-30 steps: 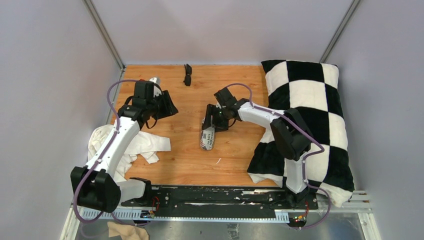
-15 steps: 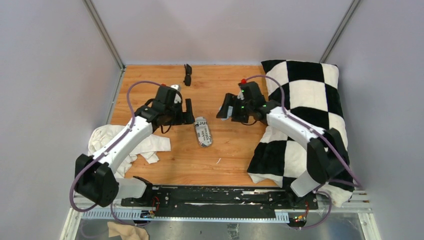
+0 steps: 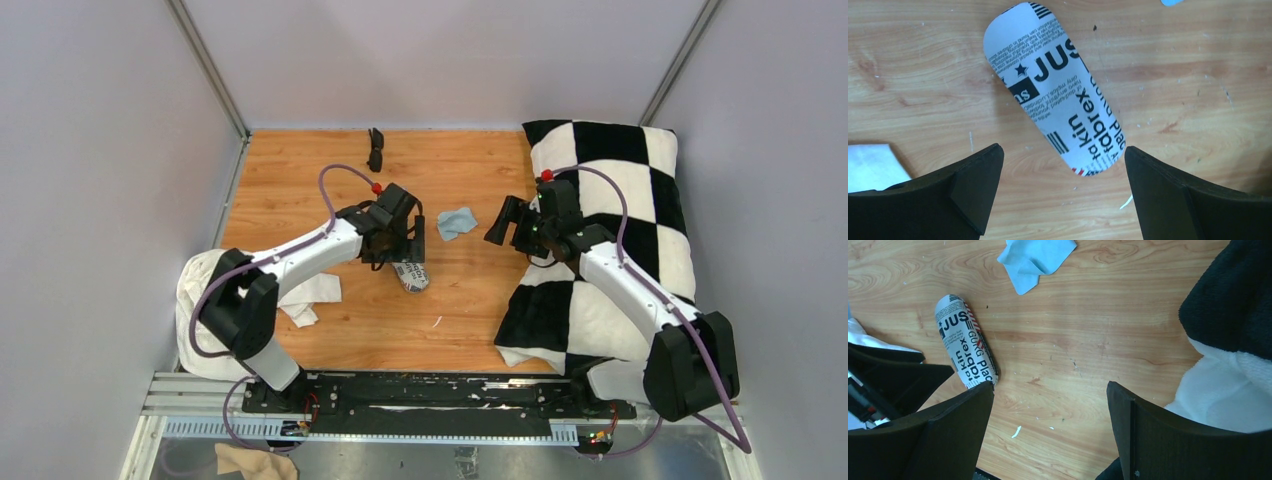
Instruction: Organize the sunglasses
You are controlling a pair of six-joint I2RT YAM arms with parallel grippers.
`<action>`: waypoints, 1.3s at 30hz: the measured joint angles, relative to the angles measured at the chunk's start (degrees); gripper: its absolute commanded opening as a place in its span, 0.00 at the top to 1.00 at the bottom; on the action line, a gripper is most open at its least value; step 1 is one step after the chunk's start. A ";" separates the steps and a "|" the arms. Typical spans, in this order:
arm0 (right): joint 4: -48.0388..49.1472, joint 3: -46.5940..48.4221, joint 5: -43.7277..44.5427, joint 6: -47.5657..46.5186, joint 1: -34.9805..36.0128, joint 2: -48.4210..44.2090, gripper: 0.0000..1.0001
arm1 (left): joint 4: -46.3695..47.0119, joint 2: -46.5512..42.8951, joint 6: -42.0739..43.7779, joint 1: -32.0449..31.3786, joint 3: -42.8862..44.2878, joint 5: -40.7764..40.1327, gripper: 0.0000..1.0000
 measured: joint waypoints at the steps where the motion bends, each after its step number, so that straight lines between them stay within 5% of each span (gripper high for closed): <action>1: 0.00 0.00 -0.04 -0.17 0.00 0.07 0.12 | -0.11 1.42 -1.46 -0.42 0.79 -0.68 0.01; 8: -0.09 0.02 -1.57 -0.68 -0.11 1.31 0.12 | -0.72 8.37 -9.27 -1.51 2.97 -3.17 0.01; 18: -0.04 0.00 -3.17 -0.68 -0.11 1.62 0.13 | -1.51 11.37 -12.94 -2.51 4.33 -4.66 0.19; 28: 0.33 0.00 -5.05 -0.63 -0.11 2.84 0.13 | -1.60 14.53 -11.91 -2.62 6.62 -5.09 0.11; 39: 0.48 0.00 -5.70 -0.61 -0.11 3.02 0.14 | -1.60 15.04 -11.61 -2.67 6.62 -5.42 0.36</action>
